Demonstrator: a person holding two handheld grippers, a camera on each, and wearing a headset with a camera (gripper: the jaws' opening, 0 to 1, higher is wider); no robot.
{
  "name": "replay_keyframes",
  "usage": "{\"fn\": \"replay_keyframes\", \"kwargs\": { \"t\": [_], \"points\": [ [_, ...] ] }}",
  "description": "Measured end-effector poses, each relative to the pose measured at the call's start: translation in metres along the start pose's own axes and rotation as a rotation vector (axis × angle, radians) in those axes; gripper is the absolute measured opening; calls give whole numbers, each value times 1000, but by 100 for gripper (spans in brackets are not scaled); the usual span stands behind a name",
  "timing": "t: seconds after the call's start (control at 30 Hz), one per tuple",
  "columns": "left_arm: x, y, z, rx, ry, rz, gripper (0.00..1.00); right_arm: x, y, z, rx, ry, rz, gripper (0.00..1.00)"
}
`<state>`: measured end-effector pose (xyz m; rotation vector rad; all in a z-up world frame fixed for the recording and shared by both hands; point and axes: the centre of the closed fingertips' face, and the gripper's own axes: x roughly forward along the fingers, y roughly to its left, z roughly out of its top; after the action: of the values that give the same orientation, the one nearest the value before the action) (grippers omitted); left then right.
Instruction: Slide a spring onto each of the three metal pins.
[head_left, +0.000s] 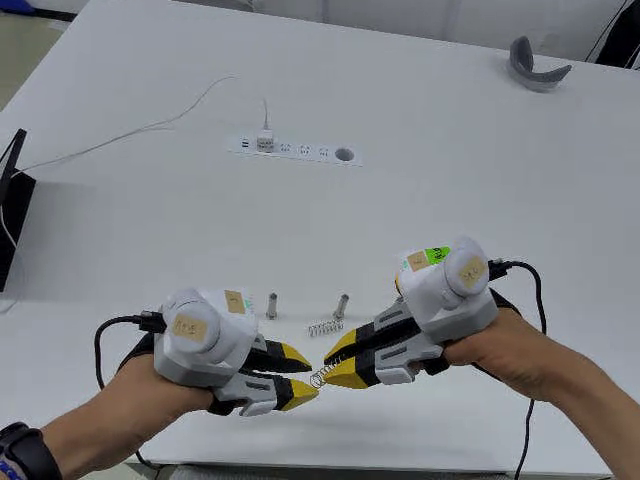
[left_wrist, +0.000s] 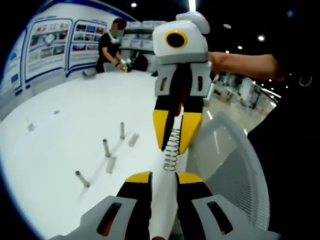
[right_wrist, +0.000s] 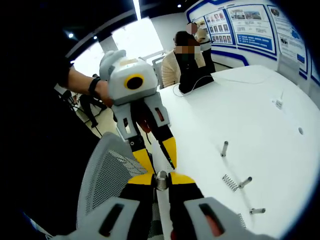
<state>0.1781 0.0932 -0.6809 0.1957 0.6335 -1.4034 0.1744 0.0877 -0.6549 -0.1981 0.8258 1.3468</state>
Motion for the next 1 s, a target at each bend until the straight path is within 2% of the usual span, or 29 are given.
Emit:
{"fn": "replay_keyframes", "kwargs": {
  "t": [0.13,0.33,0.47,0.67,1.0],
  "points": [
    [-9,16,-13,-25,3,73,23,4,-3,-6,15,12,-21,12],
    [-19,27,-23,-54,-1,125,27,6,-8,-11,15,23,-39,12],
    [-25,37,-30,-73,5,169,34,10,-14,-16,1,47,-65,12],
    [-37,52,-35,-99,-2,225,38,12,-28,-18,36,68,-107,12],
    [-57,75,-45,-157,-6,317,47,16,-50,-20,28,96,-151,12]
  ]
}}
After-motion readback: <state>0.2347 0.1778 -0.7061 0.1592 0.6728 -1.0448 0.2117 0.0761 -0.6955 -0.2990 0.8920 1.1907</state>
